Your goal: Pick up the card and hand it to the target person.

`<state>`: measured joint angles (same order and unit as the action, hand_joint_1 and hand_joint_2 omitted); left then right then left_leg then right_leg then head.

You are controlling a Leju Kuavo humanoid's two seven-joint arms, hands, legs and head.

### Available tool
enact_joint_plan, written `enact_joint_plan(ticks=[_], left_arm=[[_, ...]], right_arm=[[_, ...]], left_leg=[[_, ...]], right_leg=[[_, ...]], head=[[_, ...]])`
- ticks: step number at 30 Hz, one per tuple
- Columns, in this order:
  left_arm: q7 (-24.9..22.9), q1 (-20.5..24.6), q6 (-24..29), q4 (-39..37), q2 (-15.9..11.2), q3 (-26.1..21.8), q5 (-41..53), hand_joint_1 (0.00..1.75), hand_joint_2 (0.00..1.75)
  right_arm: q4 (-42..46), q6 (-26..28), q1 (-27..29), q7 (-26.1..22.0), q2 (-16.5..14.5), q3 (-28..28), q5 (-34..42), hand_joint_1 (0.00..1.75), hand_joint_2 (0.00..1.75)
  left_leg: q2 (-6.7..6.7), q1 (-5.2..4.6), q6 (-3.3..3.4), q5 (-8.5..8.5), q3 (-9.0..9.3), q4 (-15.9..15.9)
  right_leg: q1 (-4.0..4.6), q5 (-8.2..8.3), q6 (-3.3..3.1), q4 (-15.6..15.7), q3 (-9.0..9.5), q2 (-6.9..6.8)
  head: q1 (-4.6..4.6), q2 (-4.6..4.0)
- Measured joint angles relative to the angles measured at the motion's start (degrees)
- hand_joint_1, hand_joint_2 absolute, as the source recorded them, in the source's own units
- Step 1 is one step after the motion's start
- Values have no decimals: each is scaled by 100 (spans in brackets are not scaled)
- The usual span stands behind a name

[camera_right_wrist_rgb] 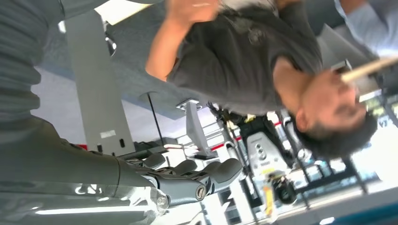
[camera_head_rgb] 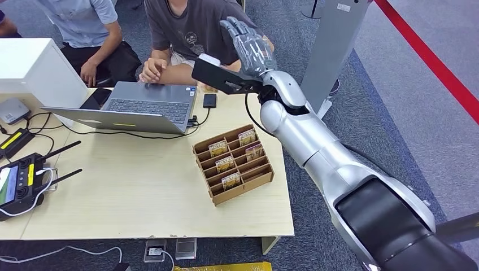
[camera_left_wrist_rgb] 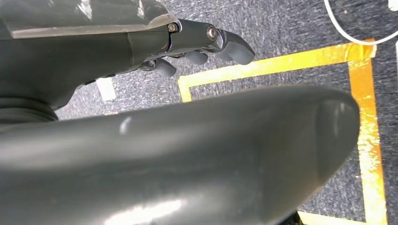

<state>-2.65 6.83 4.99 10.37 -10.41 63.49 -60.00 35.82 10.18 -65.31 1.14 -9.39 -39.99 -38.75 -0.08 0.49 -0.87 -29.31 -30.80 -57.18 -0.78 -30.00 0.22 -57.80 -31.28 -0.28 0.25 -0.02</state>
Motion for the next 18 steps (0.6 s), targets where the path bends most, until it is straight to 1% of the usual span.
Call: enact_joint_plan(ticks=[3,6,9,13,16,17,18], left_arm=[[1,-16,7,-3,-5,0,-49,0,0],[-4,-33,20,-5,-13,-1,-113,0,0],[-67,-62,42,-5,-20,-2,-174,0,0],[-163,-81,55,-5,-37,-5,-228,0,0],[-204,-75,96,-5,-41,-8,-273,0,0],[-212,-77,112,-5,-41,-9,-290,0,0],[-215,-77,119,-5,-41,-10,-300,0,0]], right_arm=[[641,-102,176,83,237,186,275,0,175],[1483,-281,598,321,628,409,633,0,175],[2480,-374,1251,521,1119,683,996,0,175],[3604,-420,2286,540,1644,1101,1424,0,175],[4277,-507,3057,368,1874,1387,1858,0,175],[4496,-556,3399,262,1914,1500,2098,0,175],[4605,-582,3586,202,1930,1560,2222,0,175]], left_leg=[[1,-1,0,0,2,-1],[-1,-1,1,-1,6,-3],[-3,0,3,-3,6,-4],[1,0,3,-7,5,-4],[0,5,4,-10,11,-3],[-2,9,3,-13,15,-2],[-4,12,3,-14,18,-2]], right_leg=[[0,0,0,2,1,1],[0,0,0,7,5,-2],[0,0,1,12,10,-4],[-1,2,4,16,9,4],[4,0,5,20,13,1],[8,-3,4,23,19,-2],[11,-5,4,24,24,-5]], head=[[5,0],[2,0],[8,0],[24,0],[1,0],[4,0],[3,0]])
